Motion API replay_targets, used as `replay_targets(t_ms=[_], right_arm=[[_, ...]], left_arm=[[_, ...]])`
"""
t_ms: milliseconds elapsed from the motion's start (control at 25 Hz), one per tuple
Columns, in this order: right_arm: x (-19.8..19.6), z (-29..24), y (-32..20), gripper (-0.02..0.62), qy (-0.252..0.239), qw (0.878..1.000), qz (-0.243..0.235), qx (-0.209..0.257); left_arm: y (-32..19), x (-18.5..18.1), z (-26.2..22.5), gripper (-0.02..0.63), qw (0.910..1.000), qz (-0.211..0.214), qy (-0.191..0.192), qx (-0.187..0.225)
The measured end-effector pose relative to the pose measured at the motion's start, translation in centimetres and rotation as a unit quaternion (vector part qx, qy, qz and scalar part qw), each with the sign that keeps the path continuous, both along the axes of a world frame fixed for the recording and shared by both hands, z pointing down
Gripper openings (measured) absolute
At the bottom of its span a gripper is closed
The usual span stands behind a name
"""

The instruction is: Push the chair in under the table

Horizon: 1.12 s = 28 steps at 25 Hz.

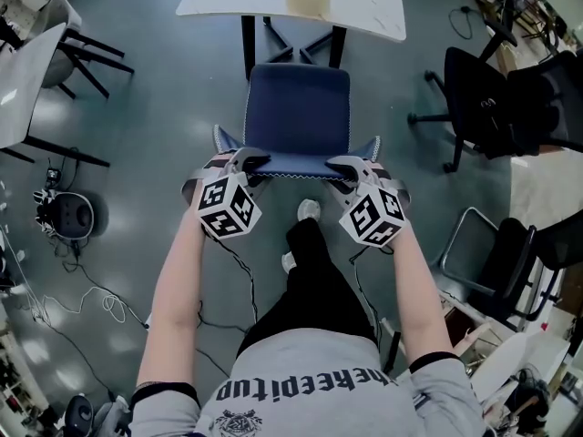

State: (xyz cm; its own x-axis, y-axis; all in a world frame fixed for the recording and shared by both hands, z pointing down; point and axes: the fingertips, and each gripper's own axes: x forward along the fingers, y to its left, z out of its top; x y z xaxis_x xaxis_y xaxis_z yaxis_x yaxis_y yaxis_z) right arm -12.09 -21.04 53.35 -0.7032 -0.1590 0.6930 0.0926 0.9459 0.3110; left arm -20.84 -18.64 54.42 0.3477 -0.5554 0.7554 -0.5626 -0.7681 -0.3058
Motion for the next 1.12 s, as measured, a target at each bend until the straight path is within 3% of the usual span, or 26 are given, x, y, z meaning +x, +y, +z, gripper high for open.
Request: replay_targets(t_ms=[1120], right_arm=[[-7.5,0.1,-7.8,0.086,-0.002,1.0,0.013,-0.01]], left_arm=[[-8.3,-7.6,0.2,0.115,0.9998,0.015,0.001,-0.016]])
